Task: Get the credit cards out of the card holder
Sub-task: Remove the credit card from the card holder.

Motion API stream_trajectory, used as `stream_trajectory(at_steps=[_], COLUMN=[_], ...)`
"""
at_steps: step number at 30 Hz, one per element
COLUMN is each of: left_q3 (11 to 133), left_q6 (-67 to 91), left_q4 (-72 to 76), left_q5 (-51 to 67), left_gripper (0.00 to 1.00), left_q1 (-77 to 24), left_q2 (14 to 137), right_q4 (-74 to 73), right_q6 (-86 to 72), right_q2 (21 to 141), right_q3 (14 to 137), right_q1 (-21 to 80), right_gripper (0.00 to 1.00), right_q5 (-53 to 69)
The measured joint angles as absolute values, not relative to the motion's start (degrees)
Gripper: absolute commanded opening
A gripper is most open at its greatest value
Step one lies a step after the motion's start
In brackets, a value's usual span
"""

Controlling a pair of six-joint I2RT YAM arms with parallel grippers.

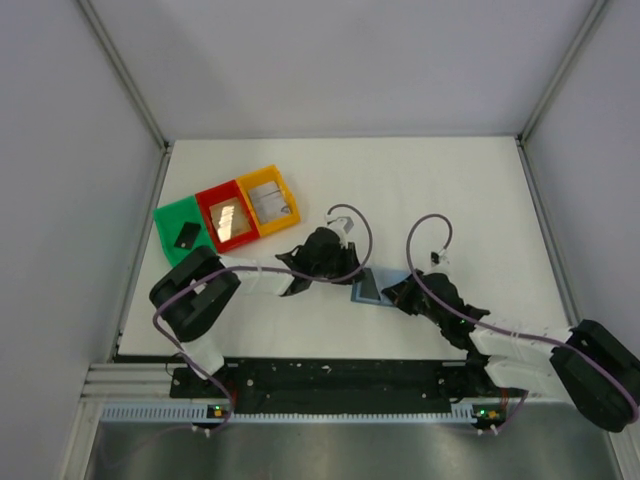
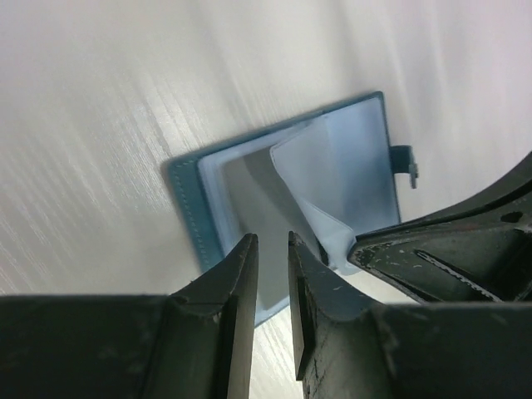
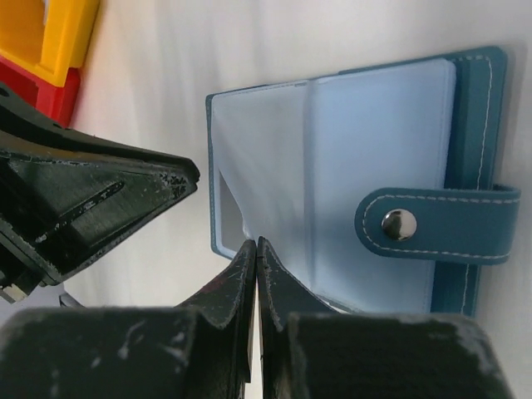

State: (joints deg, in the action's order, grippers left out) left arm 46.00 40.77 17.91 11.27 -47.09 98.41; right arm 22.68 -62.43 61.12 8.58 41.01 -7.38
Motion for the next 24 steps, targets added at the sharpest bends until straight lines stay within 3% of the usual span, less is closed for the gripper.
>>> stream_trajectory(at_steps=[13, 20, 24], left_q3=[47.97, 50.72, 53.45], left_q6=[38.59, 36.6, 33.89], left_q4=[14.26, 10.26, 7.51], left_q5=[9.13, 7.73, 4.64], left_gripper=[0.27, 0.5, 0.48], left_q1=[-48.51, -49.19, -50.17], left_q2=[101.38, 100.88, 101.03], right_q4=[19.22, 19.25, 19.27], right_q6=[-65.63, -65.06, -64.95], right_q2=[55.13, 55.29, 55.29], right_q3=[6.76, 6.76, 6.76], right_q1=[40.97, 40.97, 40.97], right_gripper=[0.0, 0.0, 0.0], right_q5=[-11.27, -11.27, -11.27])
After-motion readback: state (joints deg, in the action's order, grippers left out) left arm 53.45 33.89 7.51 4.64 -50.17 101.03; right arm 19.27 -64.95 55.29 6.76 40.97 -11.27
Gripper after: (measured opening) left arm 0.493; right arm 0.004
